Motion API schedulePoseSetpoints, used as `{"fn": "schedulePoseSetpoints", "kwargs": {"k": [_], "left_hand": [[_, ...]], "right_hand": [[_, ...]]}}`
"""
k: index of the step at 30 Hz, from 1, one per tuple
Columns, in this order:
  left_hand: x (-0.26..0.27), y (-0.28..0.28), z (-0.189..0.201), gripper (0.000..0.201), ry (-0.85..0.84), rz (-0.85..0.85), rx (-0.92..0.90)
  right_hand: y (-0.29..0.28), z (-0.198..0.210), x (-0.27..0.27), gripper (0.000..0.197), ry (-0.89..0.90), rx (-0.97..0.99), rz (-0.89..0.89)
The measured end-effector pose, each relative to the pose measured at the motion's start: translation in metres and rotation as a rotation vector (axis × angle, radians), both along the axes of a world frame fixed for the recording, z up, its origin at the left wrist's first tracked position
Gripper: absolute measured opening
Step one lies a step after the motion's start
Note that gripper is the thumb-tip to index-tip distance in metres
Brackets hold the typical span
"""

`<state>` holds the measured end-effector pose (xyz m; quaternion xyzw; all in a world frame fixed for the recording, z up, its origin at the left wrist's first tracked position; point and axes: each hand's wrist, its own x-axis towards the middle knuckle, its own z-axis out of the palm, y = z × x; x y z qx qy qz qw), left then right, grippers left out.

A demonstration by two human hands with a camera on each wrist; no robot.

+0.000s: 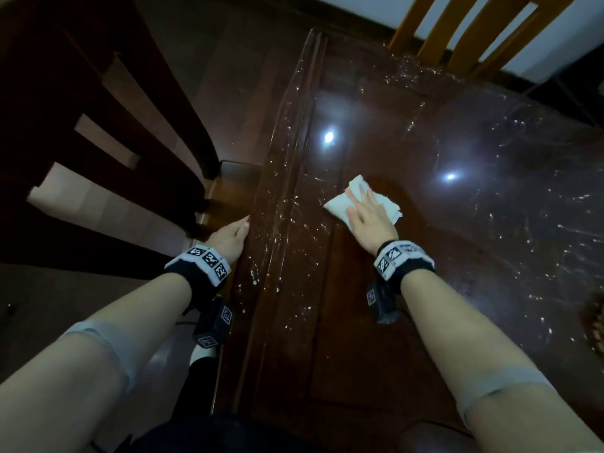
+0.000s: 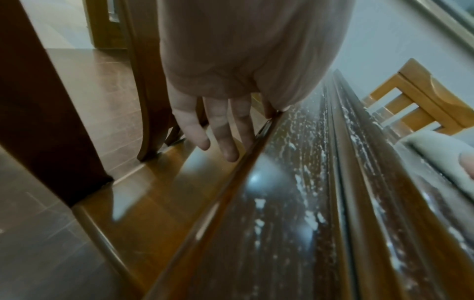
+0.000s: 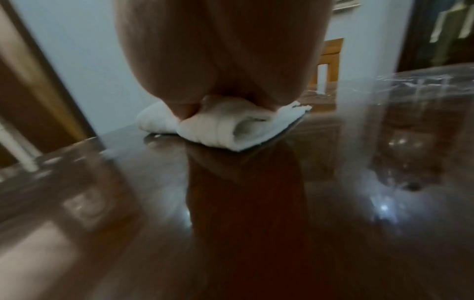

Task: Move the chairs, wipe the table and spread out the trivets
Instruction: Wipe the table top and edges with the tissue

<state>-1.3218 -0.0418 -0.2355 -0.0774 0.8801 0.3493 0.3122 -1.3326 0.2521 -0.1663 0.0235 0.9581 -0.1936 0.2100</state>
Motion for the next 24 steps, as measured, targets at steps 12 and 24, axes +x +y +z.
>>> {"fn": "schedulePoseSetpoints", "kwargs": {"k": [12, 24], "left_hand": [[-0.015, -0.003, 0.025, 0.041, -0.03, 0.021, 0.087], [-0.05, 0.005, 0.026, 0.048, -0.03, 0.044, 0.2]], "right_hand": [[-0.057, 0.015, 0.114, 0.034, -0.023, -0.508, -0.377], [0.047, -0.007, 0.023, 0.051, -0.024, 0.127, -0.344]]}}
